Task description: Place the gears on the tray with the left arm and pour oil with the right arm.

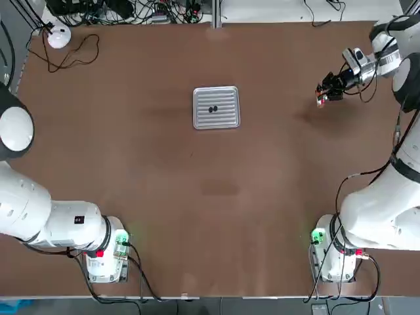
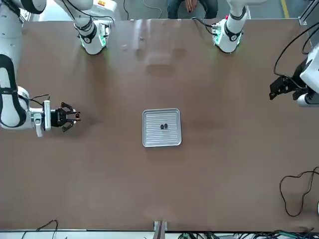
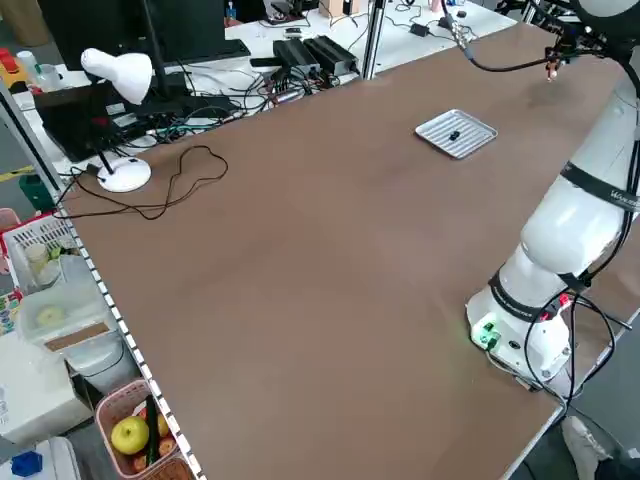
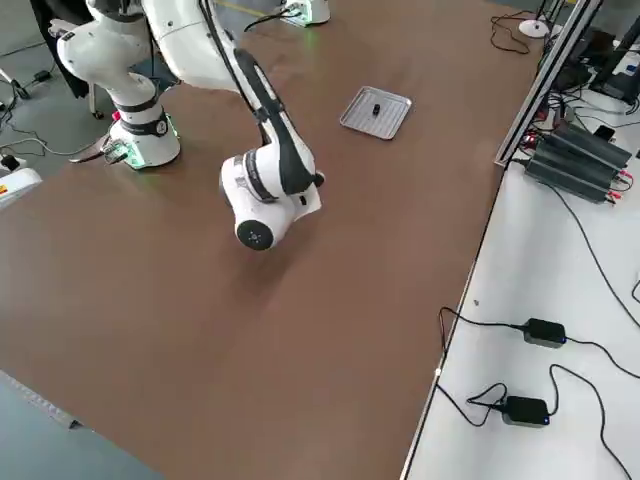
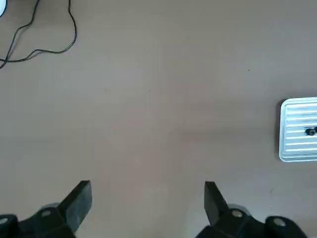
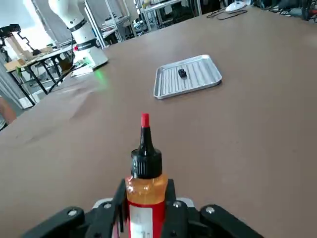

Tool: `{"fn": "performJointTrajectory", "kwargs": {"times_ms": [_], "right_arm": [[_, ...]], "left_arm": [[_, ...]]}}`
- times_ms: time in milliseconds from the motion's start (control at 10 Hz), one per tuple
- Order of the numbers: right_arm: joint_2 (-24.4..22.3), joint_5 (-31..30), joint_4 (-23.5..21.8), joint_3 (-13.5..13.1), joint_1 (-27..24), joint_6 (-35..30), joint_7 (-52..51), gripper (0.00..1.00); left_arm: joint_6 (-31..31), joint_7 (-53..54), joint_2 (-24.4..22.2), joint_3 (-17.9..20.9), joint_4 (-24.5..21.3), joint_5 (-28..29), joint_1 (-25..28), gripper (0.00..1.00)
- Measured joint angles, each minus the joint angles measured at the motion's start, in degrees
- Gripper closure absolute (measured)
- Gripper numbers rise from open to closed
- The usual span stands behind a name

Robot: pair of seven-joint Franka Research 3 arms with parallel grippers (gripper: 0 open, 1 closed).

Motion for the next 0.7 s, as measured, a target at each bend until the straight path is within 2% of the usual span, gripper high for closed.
{"fn": "performJointTrajectory", "kwargs": {"times_ms": [300,700], "right_arm": [[0.0,3.3,-4.4,0.0,-2.5,-2.5,-10.9,0.68],[1.2,4.3,-6.1,0.1,-3.8,-2.7,-18.6,0.68]], "left_arm": [[0.0,0.0,0.0,0.0,0.0,0.0,0.0,0.0],[0.0,0.0,0.0,0.0,0.0,0.0,0.0,0.0]]}}
